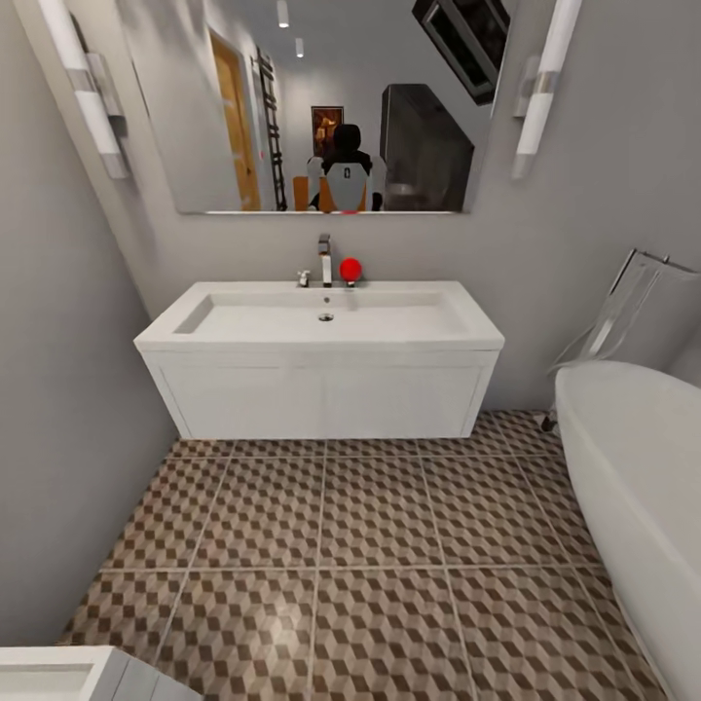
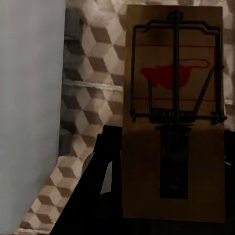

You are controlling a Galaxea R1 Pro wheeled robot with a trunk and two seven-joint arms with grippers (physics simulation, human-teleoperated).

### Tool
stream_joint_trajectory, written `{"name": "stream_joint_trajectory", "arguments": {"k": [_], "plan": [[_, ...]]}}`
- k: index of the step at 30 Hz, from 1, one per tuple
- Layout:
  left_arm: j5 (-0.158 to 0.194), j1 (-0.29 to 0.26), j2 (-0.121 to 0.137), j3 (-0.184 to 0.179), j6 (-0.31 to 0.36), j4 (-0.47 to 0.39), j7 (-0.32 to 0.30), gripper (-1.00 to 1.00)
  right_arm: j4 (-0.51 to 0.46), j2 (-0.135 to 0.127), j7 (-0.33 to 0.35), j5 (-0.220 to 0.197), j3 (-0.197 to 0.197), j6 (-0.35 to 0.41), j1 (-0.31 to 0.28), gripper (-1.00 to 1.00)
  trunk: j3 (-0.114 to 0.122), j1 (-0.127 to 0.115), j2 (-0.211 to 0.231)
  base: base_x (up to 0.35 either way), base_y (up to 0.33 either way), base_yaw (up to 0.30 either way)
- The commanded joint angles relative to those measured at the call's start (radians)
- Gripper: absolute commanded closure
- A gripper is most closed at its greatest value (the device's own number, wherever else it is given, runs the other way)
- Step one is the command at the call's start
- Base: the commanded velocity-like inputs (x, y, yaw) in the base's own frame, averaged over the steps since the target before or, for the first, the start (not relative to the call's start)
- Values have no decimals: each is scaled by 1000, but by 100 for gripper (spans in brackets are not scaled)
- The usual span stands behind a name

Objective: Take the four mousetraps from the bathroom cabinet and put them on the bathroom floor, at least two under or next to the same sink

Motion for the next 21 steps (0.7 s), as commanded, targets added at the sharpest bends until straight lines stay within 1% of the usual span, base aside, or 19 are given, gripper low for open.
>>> {"name": "stream_joint_trajectory", "arguments": {"k": [1, 21], "plan": [[7, 0, 1, -8, -3, -2, 4, 100, 3, 1, 0, -7, 7, -6, -1, 100, -1, 1, 0, 336, 0, 0], [7, 0, 0, -8, -2, -2, 4, 100, 3, 1, 0, -7, 7, -6, -1, 100, -1, 1, 0, 322, 0, 0]]}}
